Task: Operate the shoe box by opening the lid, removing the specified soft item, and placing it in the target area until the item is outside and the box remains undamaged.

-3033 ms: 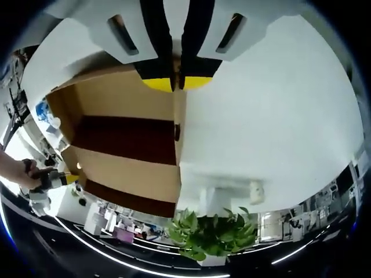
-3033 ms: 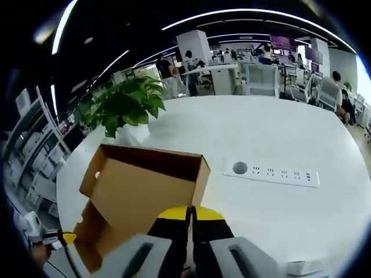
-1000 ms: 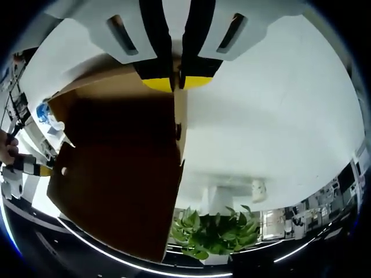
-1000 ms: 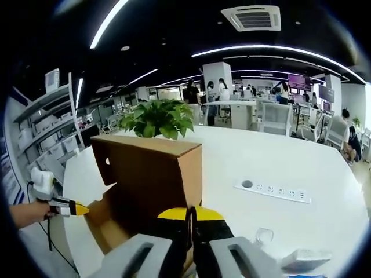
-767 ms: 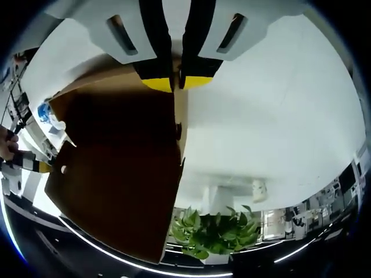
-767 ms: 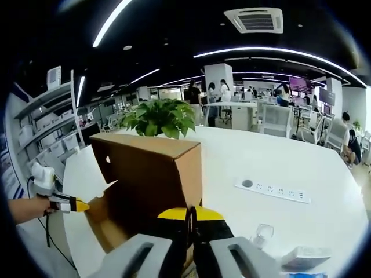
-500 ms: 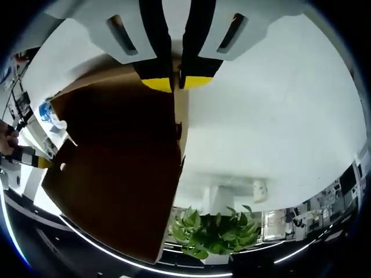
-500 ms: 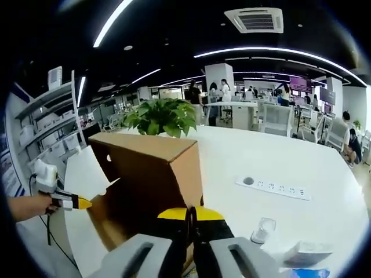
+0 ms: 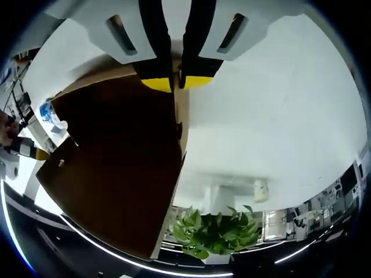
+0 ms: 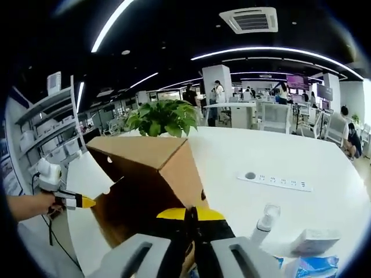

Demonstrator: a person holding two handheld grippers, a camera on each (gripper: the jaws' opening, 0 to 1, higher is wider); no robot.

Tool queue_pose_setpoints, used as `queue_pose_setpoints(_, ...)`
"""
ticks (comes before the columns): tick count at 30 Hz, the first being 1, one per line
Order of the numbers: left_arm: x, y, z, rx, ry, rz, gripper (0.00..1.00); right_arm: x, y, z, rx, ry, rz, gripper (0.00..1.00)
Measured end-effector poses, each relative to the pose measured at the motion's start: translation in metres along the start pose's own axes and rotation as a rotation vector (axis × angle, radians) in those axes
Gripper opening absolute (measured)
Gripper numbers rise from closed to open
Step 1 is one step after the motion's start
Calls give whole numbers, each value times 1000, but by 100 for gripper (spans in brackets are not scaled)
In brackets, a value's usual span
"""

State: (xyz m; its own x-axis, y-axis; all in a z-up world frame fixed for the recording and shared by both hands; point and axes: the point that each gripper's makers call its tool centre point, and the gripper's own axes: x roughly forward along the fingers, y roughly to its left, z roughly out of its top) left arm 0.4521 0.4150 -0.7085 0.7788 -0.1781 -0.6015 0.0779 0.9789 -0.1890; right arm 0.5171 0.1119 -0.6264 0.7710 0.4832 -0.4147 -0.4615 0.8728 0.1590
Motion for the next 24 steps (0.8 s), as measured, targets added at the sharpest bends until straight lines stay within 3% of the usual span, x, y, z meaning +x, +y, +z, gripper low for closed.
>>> queue_pose_setpoints(13,0,0,0,19,1,-2,4,-6,8,-19,-40,7,-25,0)
queue_pose_setpoints(24,-7,-2,0,63,-11,-6,5,-8,12,-33,-16,32,-27,0)
